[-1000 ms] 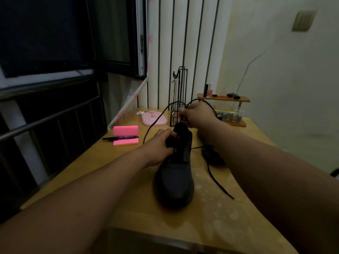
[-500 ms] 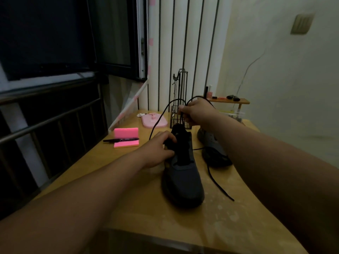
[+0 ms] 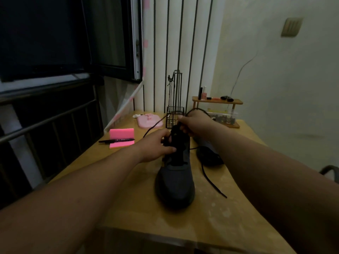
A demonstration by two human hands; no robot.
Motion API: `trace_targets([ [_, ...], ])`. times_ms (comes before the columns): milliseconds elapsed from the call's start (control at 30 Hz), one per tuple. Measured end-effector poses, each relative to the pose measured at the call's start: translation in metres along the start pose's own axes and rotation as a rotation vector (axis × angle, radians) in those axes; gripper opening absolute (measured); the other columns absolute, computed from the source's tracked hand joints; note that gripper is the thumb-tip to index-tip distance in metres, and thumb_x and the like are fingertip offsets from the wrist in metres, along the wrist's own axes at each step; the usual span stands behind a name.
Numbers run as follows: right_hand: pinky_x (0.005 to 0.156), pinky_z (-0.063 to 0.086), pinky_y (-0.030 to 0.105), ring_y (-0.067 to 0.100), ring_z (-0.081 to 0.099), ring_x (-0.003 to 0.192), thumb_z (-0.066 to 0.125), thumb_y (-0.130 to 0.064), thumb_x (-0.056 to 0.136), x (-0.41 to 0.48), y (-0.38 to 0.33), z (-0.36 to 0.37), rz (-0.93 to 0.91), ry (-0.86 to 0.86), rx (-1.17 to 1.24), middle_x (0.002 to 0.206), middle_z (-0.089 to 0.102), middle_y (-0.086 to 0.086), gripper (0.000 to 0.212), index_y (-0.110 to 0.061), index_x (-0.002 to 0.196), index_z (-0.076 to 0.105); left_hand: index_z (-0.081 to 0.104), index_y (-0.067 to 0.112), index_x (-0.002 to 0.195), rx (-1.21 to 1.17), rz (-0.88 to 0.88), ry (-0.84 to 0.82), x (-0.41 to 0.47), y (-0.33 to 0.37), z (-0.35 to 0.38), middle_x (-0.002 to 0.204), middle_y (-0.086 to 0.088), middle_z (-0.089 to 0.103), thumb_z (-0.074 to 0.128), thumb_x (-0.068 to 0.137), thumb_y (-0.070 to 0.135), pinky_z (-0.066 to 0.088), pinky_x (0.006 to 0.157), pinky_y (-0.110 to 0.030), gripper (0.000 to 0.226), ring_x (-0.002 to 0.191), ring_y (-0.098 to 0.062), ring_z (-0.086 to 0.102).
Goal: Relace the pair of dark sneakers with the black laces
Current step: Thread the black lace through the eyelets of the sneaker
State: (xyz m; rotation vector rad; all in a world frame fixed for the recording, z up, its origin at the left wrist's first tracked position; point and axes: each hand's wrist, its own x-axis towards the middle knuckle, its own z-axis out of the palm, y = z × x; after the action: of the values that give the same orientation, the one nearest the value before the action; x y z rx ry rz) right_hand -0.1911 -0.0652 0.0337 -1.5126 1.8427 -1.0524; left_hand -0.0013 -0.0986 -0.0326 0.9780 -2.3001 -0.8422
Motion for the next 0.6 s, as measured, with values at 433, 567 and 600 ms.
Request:
trace_targets([
  [433,0.069,0.05,0.034,0.023,0.061,0.076,0.047,-0.035,0.11,-0.019,0.012,-0.02,-0.087,0.011,0.291,0.084,0.064,0.008,0.038,-0.005,0.108,0.07,0.074,0.015,0.091,0.026,-0.07,0.081,0.026,0.058,-0.02,0.073,0.004,0.061,0.055,0.108,0.037,0.041,0.063,-0.028,0.033,0.065,-0.009,0.054],
  [567,0.058,0.041,0.03,0.017,0.05,0.062,0.048,-0.04,0.109,-0.021,-0.012,-0.044,-0.068,-0.101,0.35,0.069,0.054,0.001,0.037,-0.009,0.101,0.066,0.072,0.009,0.108,-0.178,-0.18,0.072,0.042,0.061,-0.021,0.082,-0.004,0.069,0.055,0.108,0.026,0.05,0.064,-0.028,0.024,0.071,-0.016,0.062],
  [600,0.058,0.04,0.03,0.016,0.05,0.06,0.048,-0.042,0.109,-0.02,-0.016,-0.048,-0.07,-0.143,0.339,0.067,0.053,0.0,0.038,-0.009,0.102,0.066,0.069,0.008,0.117,-0.216,-0.205,0.068,0.042,0.061,-0.018,0.091,-0.005,0.072,0.054,0.108,0.024,0.052,0.065,-0.026,0.023,0.075,-0.017,0.068],
])
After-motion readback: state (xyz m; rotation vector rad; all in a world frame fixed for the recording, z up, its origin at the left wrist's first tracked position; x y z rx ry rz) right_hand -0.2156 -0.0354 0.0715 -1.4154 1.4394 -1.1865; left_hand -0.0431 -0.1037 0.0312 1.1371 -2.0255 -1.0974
